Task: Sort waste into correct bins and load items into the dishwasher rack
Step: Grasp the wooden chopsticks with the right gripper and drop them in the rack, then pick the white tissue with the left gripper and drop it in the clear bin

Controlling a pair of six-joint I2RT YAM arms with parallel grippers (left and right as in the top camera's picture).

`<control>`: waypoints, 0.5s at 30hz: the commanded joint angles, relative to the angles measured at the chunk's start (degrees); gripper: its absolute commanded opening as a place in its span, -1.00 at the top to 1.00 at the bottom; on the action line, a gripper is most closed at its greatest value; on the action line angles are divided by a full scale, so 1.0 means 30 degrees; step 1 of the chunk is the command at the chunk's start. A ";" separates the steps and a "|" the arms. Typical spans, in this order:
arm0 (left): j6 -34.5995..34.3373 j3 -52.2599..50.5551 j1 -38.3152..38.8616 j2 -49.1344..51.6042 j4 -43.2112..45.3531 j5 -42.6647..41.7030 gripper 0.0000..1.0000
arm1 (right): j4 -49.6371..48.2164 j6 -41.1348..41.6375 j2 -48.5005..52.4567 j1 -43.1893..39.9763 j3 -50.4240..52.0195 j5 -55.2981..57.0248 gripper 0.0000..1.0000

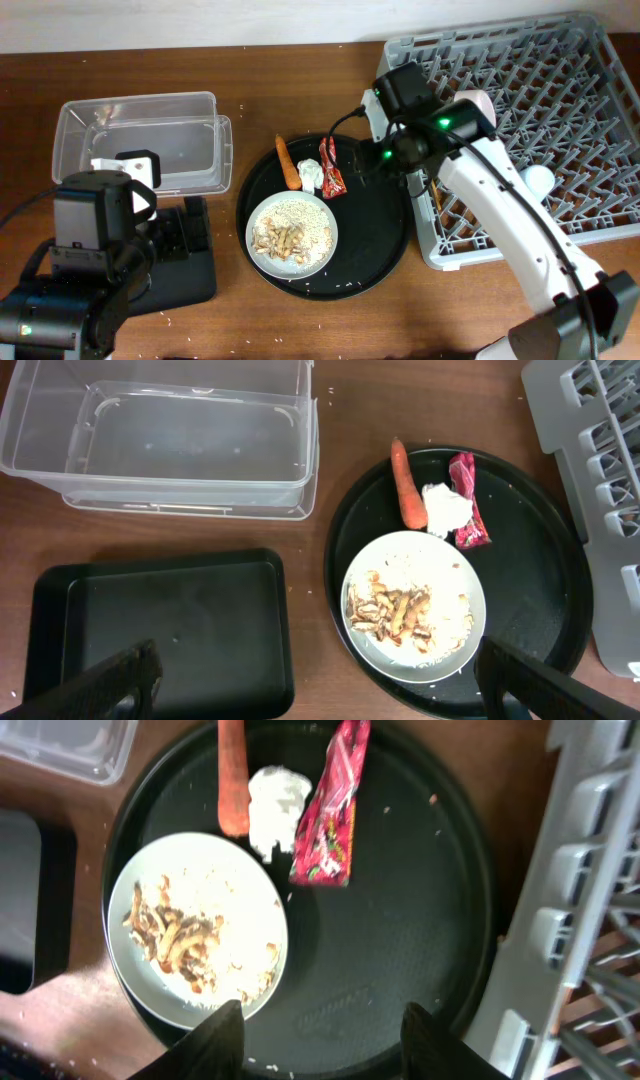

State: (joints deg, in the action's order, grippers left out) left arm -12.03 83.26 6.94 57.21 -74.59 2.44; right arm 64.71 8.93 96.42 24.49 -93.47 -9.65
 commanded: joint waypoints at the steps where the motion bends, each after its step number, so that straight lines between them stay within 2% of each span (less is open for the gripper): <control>1: -0.0117 0.0153 -0.0080 -0.0058 -0.0036 0.0277 -0.99 | 0.1297 0.0189 0.1392 0.0801 0.0153 -0.0386 0.14; 5: -0.0124 0.0153 -0.0080 -0.0058 -0.0029 0.0255 -0.99 | 0.1341 -0.0306 0.2149 0.0954 0.0933 -0.0357 0.13; 6: -0.0124 0.0153 -0.0080 -0.0058 -0.0029 -0.0197 -0.99 | 0.1071 -0.0022 0.1931 0.0670 0.0925 -0.0306 0.06; 7: -0.0124 0.0153 -0.0080 -0.0058 -0.0029 -0.2018 -0.99 | 0.1056 0.0219 0.1268 0.0240 0.0925 -0.0233 0.03; 9: -0.0117 0.0153 -0.0080 -0.0058 0.1311 -0.3898 -0.99 | 0.0991 0.0342 -0.1064 -0.0998 0.0925 0.0226 0.00; 11: -0.0117 0.0153 -0.0066 0.0372 0.1880 -0.3898 -0.99 | 0.0641 0.0342 -0.5049 -0.2346 0.0925 0.1821 -0.06; 13: -0.0124 0.0153 -0.0058 0.1690 0.1785 -0.3927 -0.99 | 0.0860 -0.0342 -0.7315 -0.2565 0.0947 0.1960 -0.16; 15: -0.0117 0.0153 0.0022 0.3483 0.1960 -0.5362 -0.99 | 0.2834 -0.0481 -0.9012 -0.2543 0.0954 0.3118 -0.16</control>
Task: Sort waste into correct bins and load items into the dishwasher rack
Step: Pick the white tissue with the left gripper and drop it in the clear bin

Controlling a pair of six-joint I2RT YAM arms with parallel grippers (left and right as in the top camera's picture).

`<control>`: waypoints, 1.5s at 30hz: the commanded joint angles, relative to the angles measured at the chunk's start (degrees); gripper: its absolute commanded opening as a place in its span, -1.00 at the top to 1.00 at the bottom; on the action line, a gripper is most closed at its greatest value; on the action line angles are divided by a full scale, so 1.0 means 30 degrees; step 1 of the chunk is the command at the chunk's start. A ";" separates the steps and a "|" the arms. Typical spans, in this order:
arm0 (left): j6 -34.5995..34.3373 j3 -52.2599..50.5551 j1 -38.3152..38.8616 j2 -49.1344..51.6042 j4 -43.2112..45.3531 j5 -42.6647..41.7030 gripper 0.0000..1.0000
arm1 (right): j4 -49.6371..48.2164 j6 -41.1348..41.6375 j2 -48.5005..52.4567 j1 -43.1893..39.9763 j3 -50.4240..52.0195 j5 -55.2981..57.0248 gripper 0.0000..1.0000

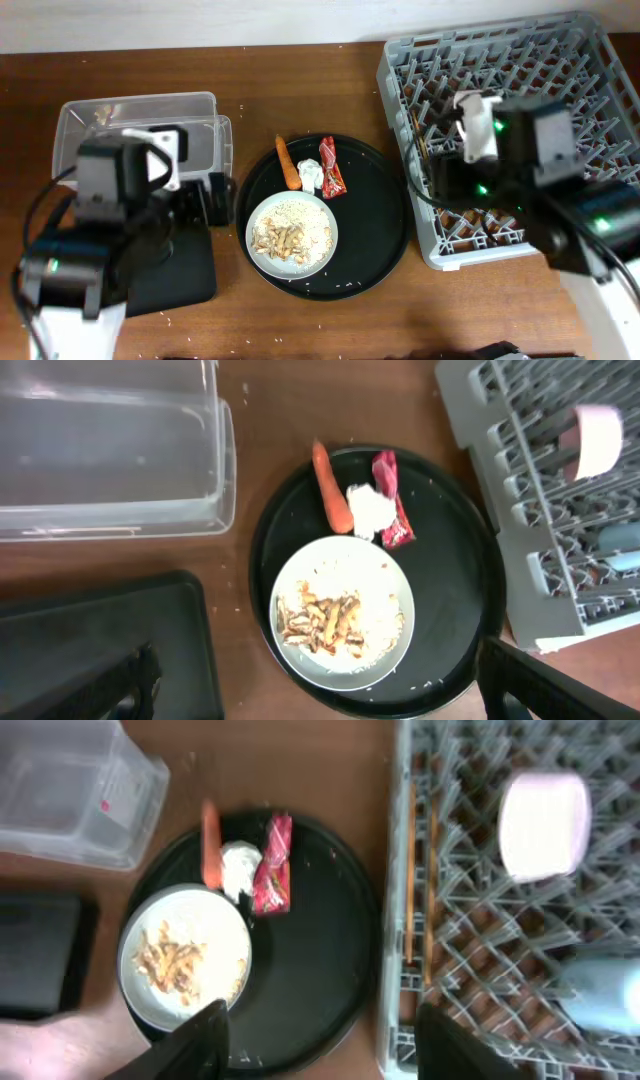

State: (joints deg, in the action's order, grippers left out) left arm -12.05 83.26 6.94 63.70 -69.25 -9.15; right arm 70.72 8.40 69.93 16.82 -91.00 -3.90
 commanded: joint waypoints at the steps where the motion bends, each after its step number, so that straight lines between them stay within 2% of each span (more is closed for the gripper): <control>1: -0.0073 0.0153 0.0597 0.2200 0.0211 -0.1530 -0.99 | 0.1188 -0.1319 -0.1450 0.0189 0.0546 0.1290 -0.17; 5: 0.0029 0.0153 0.2565 0.2980 0.0765 0.0678 -0.99 | -0.0444 -0.1144 -0.5901 0.0262 0.3344 0.2492 -0.32; 6: 0.0029 0.0153 0.3067 0.2980 0.1078 0.1078 -0.99 | -0.1581 -0.1158 -0.7118 0.0262 0.5173 0.2732 -0.74; 7: 0.0029 0.0153 0.3453 0.2980 0.1326 0.1064 -0.99 | -0.2120 -0.1158 -0.7541 0.0262 0.6178 0.2827 -0.97; 11: 0.0015 0.0153 0.3810 0.3337 0.2266 0.0984 -0.99 | -0.2222 -0.1158 -0.6477 0.0262 0.7482 0.2827 -0.97; 12: 0.0022 0.0153 0.4619 0.3883 0.2718 0.1005 -0.99 | -0.2215 -0.1158 -0.5676 0.0262 0.7482 0.2834 -0.97; 14: 0.0007 0.0153 0.5778 0.5319 0.2761 0.2922 -0.99 | -0.2222 -0.1158 -0.4284 0.0262 0.7482 0.2827 -0.97; 16: -0.0554 0.0153 0.5945 0.6630 0.2805 0.3053 -0.99 | -0.2222 -0.1158 -0.2368 0.0262 0.7482 0.2827 -0.97; 19: -0.0831 0.0153 0.5945 0.7628 0.2645 0.3002 -0.99 | -0.1807 -0.1180 0.0211 0.0270 0.7453 -0.0678 -0.97; 20: -0.0831 0.0153 0.5923 0.7614 0.2091 0.3198 -0.99 | -0.1756 -0.1333 -0.0277 0.0270 0.7453 -0.1552 -0.97; 21: -0.0838 0.0168 0.5923 0.7570 0.1603 0.2980 -0.99 | -0.1668 -0.2688 -0.1209 0.0277 0.7380 -0.2463 -0.96; 22: -0.0831 0.0168 0.5923 0.7016 0.0605 0.3198 -0.98 | -0.1712 -0.4473 -0.3650 0.0284 0.7351 -0.3869 -0.96; 24: -0.1195 0.0168 0.5923 0.4743 0.0299 0.4568 -0.97 | -0.1501 -0.4517 -0.8561 0.0270 0.7366 -0.3169 -0.96; 26: -0.1625 0.0168 0.5923 0.2200 0.0882 0.5071 -0.98 | 0.0029 -0.4510 -1.3733 0.0262 0.7592 -0.0765 -0.97; 28: -0.1617 0.0160 0.5923 0.0729 0.1151 0.5071 -0.99 | -0.0393 -0.4510 -1.7012 0.0262 0.8932 -0.0044 -0.97; 36: -0.1617 0.0153 0.5996 0.2353 0.1151 0.4976 -0.99 | -0.0845 -0.4517 -1.7493 0.0262 1.0120 -0.0044 -0.97; 38: -0.1617 0.0153 0.6929 0.3599 0.1712 0.4714 -0.99 | -0.0772 -0.4517 -1.7493 0.0262 1.0120 -0.0044 -0.97; 41: -0.1683 0.0153 0.9041 0.8153 0.4823 0.4488 -0.98 | -0.0765 -0.4517 -1.7493 0.0262 1.0120 -0.0036 -0.97; 43: -0.1676 0.0153 0.9624 1.1868 0.7497 0.4685 -0.79 | -0.0765 -0.4517 -1.7493 0.0262 1.0120 -0.0044 -0.97; 44: -0.1683 0.0153 0.9639 1.3799 0.8976 0.5748 -0.78 | -0.0765 -0.4517 -1.7500 0.0262 1.0120 -0.0044 -0.97; 45: -0.1676 0.0153 0.9639 1.4936 0.9741 0.6266 -0.62 | -0.0765 -0.4517 -1.7493 0.0262 1.0120 -0.0044 -0.96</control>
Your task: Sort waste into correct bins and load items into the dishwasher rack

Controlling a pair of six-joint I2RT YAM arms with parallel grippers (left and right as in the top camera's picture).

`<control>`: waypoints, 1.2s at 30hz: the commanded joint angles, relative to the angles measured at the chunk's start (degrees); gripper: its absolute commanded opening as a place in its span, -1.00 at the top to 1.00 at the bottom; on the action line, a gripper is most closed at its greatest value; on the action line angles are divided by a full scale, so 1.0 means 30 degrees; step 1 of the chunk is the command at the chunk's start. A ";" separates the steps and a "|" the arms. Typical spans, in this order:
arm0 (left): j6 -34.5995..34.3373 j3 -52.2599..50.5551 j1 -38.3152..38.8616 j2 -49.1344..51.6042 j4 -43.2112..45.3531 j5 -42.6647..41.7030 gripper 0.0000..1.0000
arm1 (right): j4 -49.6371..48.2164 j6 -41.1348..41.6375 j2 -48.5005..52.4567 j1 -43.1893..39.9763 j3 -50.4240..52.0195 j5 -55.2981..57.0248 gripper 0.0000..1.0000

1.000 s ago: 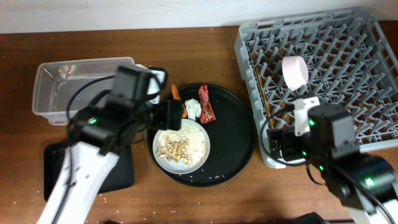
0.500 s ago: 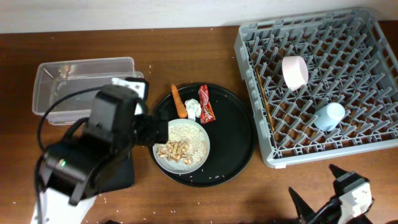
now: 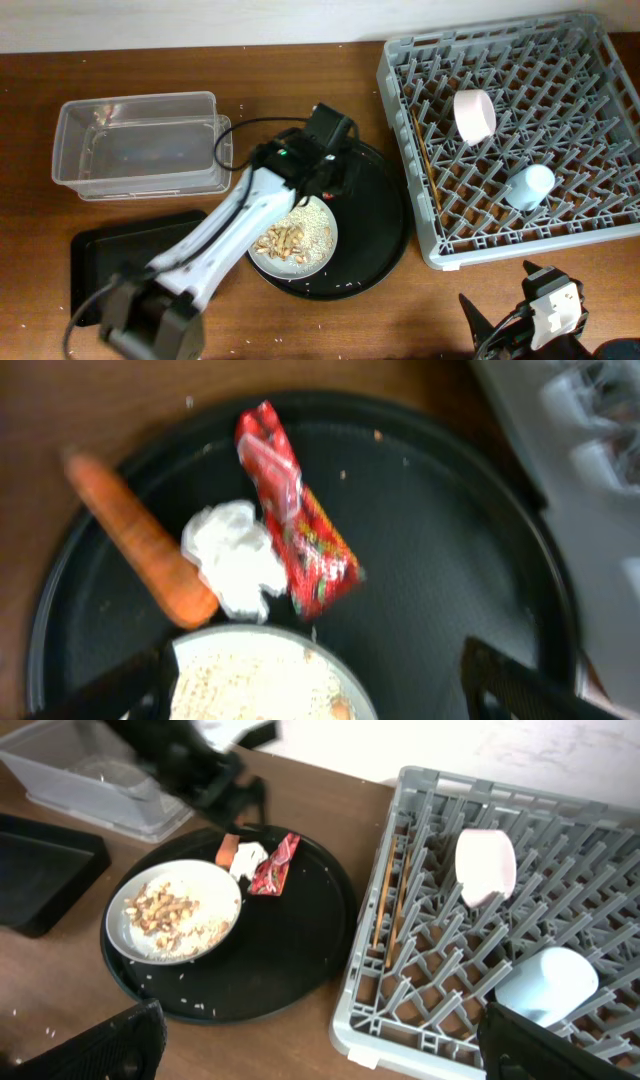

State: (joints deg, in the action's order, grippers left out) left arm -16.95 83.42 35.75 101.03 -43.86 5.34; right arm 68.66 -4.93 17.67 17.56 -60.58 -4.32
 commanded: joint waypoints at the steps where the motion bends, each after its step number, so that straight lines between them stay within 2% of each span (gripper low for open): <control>1: -0.0051 0.0102 0.0036 0.3636 0.1894 0.2018 -0.47 | -0.0080 -0.0073 -0.0073 0.0015 -0.0022 0.0095 -0.97; 3: -0.0066 0.0102 0.0029 0.5238 0.2186 0.3344 -0.26 | -0.0080 -0.0073 -0.0073 0.0015 -0.0022 0.0095 -0.97; 4: -0.0066 0.0102 0.0029 0.5501 0.2193 0.4109 -0.22 | -0.0080 -0.0073 -0.0080 0.0015 -0.0022 0.0095 -0.97; 6: -0.0066 0.0102 0.0029 0.5508 0.2404 0.4364 0.19 | -0.0080 -0.0073 -0.0073 0.0015 -0.0022 0.0095 -0.97; 8: -0.0058 0.0423 0.0007 0.5304 0.1938 0.4386 0.99 | -0.0080 -0.0073 -0.0073 0.0015 -0.0022 0.0102 -0.97; 11: -0.0058 0.3111 -0.0364 0.3235 -0.1668 0.4371 0.99 | -0.0080 -0.0073 -0.0073 0.0015 -0.0022 0.0102 -0.97; 13: -0.0066 0.5668 -0.1384 0.1093 -0.5617 0.5158 0.99 | -0.0080 -0.0073 -0.0080 0.0015 -0.0022 0.0102 -0.97; 14: -0.0058 0.6069 -0.3053 -0.0546 -0.6630 0.7213 0.99 | -0.0080 -0.0073 -0.0073 0.0015 -0.0022 0.0102 -0.97; 15: -0.0058 0.6069 -0.4641 -0.0838 -0.6929 0.8116 0.99 | -0.0080 -0.0073 -0.0073 0.0015 -0.0022 0.0095 -0.97; 18: -0.0058 0.5982 -0.9231 -0.0262 -0.6513 0.7817 0.99 | -0.0080 -0.0073 -0.0073 0.0015 -0.0022 0.0102 -0.97; 19: 0.0022 0.5982 -1.0469 0.0073 -0.5668 0.5537 0.74 | -0.0080 -0.0073 -0.0073 0.0015 -0.0022 0.0095 -0.97; 20: 0.1282 0.5982 -1.0958 0.0299 -0.5027 0.3009 -0.36 | -0.0080 -0.0073 -0.0080 0.0015 -0.0022 0.0095 -0.96; 21: 0.1348 0.5982 -1.0972 0.0401 -0.4612 0.3075 -0.95 | -0.0080 -0.0073 -0.0073 0.0015 -0.0022 0.0095 -0.97; 24: 0.1698 0.6215 -1.0375 0.0284 -0.4335 0.1107 -0.98 | -0.0080 -0.0073 -0.0073 0.0015 -0.0022 0.0102 -0.97; 26: 0.1683 0.6207 -0.9333 0.0517 -0.4765 0.1020 -0.98 | -0.0080 -0.0073 -0.0080 0.0015 -0.0022 0.0095 -0.97; 27: 0.1683 0.6178 -0.8276 0.0918 -0.5115 -0.0583 -0.64 | -0.0080 -0.0073 -0.0080 0.0015 -0.0022 0.0095 -0.97; 30: 0.1428 0.5654 -0.4532 0.3213 -0.4663 -0.0495 -0.47 | -0.0080 -0.0073 -0.0073 0.0015 -0.0022 0.0095 -0.97; 31: 0.0430 0.5654 -0.3228 0.4809 -0.4138 -0.0350 -0.31 | -0.0080 -0.0073 -0.0080 0.0015 -0.0022 0.0095 -0.97; 32: -0.0364 0.5654 -0.2324 0.5931 -0.3330 -0.0372 -0.31 | -0.0080 -0.0073 -0.0080 0.0015 -0.0022 0.0095 -0.97; 34: -0.0561 0.5654 -0.0729 0.7788 -0.1800 -0.0641 -0.31 | -0.0080 -0.0073 -0.0080 0.0015 -0.0022 0.0102 -0.97; 36: -0.0648 0.5654 -0.0087 0.8837 -0.0903 0.0648 -0.30 | -0.0080 -0.0073 -0.0073 0.0015 -0.0022 0.0095 -0.97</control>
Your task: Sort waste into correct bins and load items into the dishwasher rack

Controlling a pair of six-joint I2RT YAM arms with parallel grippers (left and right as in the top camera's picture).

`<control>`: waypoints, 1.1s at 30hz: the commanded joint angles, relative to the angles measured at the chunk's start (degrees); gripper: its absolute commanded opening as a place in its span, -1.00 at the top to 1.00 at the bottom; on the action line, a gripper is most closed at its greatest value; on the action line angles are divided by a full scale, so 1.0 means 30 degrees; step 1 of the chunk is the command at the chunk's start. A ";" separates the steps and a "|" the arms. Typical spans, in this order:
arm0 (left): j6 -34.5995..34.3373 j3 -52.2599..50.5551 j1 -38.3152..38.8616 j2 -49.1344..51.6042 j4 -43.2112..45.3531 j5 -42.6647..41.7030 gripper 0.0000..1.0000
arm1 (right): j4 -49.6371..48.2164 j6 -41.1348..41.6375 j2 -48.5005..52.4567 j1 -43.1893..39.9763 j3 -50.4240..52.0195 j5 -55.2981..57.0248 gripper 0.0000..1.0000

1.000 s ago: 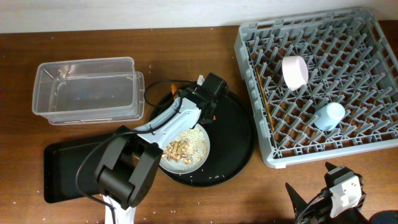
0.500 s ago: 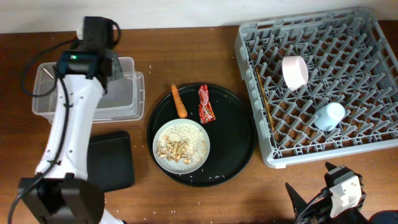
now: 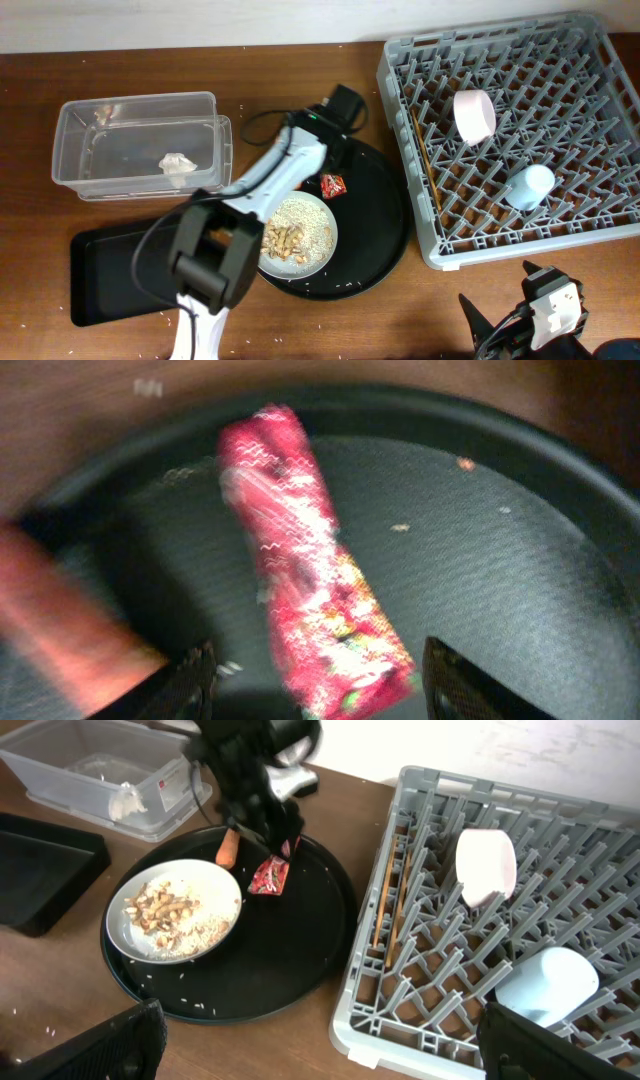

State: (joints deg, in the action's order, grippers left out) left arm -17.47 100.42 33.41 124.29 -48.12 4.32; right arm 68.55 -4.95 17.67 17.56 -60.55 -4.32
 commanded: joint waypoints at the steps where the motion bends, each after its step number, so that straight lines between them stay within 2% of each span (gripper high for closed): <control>1: -0.1326 -0.0015 0.0809 0.1894 0.0889 0.2317 -0.29 | -0.0044 -0.0066 -0.0080 0.0015 -0.0029 0.0102 -0.97; 3: -0.1326 -0.0015 0.0721 0.3257 0.1290 0.1953 -0.22 | -0.0044 -0.0066 -0.0073 0.0015 -0.0029 0.0102 -0.97; 4: -0.1443 -0.0015 0.0721 0.3439 0.1035 0.1923 -0.06 | -0.0044 -0.0066 -0.0080 0.0015 -0.0029 0.0095 -0.97; 5: -0.1464 0.0109 0.0721 0.3366 0.0780 0.1902 0.20 | -0.0044 -0.0066 -0.0073 0.0015 -0.0029 0.0095 -0.97; 6: -0.1464 0.0386 0.0721 0.3242 0.0299 0.1537 0.56 | -0.0044 -0.0066 -0.0080 0.0015 -0.0029 0.0095 -0.97; 7: -0.1610 0.0816 0.0685 0.3002 -0.0393 0.1435 0.81 | -0.0044 -0.0066 -0.0073 0.0015 -0.0029 0.0095 -0.96; 8: -0.1683 0.1698 0.0648 0.2215 -0.1639 0.1501 0.99 | -0.0044 -0.0066 -0.0073 0.0015 -0.0029 0.0095 -0.97; 9: -0.1683 0.2645 0.0517 0.1122 -0.2980 0.2018 1.00 | -0.0044 -0.0066 -0.0073 0.0015 -0.0029 0.0095 -0.97; 12: -0.1668 0.3978 -0.0860 -0.2098 -0.5632 0.4262 0.99 | -0.0044 -0.0066 -0.0073 0.0015 -0.0029 0.0102 -0.97; 13: -0.1668 0.3978 -0.1931 -0.3016 -0.6171 0.5013 0.99 | -0.0044 -0.0066 -0.0073 0.0015 -0.0029 0.0102 -0.97; 14: -0.1661 0.3978 -0.4087 -0.3920 -0.6346 0.5209 0.99 | -0.0044 -0.0066 -0.0080 0.0015 -0.0029 0.0095 -0.97; 16: -0.1661 0.3963 -0.6776 -0.3949 -0.5989 0.4546 0.99 | -0.0044 -0.0066 -0.0073 0.0015 -0.0029 0.0095 -0.97; 18: -0.1588 0.3963 -1.0069 -0.2608 -0.5588 0.4058 0.99 | -0.0044 -0.0066 -0.0080 0.0015 -0.0029 0.0095 -0.97; 19: -0.1588 0.3963 -1.0746 -0.2346 -0.5224 0.3861 0.83 | -0.0044 -0.0066 -0.0073 0.0015 -0.0029 0.0095 -0.96; 20: -0.1319 0.3963 -1.1264 -0.2288 -0.4947 0.3286 -0.74 | -0.0044 -0.0066 -0.0080 0.0015 -0.0029 0.0102 -0.97; 21: 0.0342 0.4087 -1.1504 -0.2317 -0.4758 0.2259 -0.99 | -0.0044 -0.0066 -0.0080 0.0015 -0.0029 0.0102 -0.97; 22: 0.1450 0.4605 -1.1446 -0.2382 -0.5479 0.0801 -0.98 | -0.0044 -0.0066 -0.0080 0.0015 -0.0029 0.0095 -0.97; 23: 0.1443 0.4772 -1.0856 -0.2586 -0.6513 -0.0408 -0.98 | -0.0044 -0.0066 -0.0080 0.0015 -0.0029 0.0095 -0.97; 25: 0.1435 0.4554 -0.9049 -0.2535 -0.7475 -0.0546 -0.83 | -0.0044 -0.0066 -0.0073 0.0015 -0.0029 0.0095 -0.97; 27: 0.0860 0.3213 -0.6280 -0.2470 -0.7191 -0.0590 -0.78 | -0.0044 -0.0066 -0.0080 0.0015 -0.0029 0.0095 -0.97; 29: -0.1916 0.0831 -0.4663 -0.2215 -0.5209 -0.0525 -0.44 | -0.0044 -0.0066 -0.0073 0.0015 -0.0029 0.0102 -0.97; 30: -0.3789 -0.0976 -0.4284 -0.2120 -0.3483 -0.0561 -0.19 | -0.0044 -0.0066 -0.0073 0.0015 -0.0029 0.0095 -0.97; 33: -0.4379 -0.4779 -0.3934 -0.2033 0.0889 -0.0940 -0.18 | -0.0044 -0.0066 -0.0073 0.0015 -0.0029 0.0095 -0.97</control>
State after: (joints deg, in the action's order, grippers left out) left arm -27.81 91.96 21.06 117.97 -51.03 2.52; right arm 68.62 -4.97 17.67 17.56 -60.53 -4.34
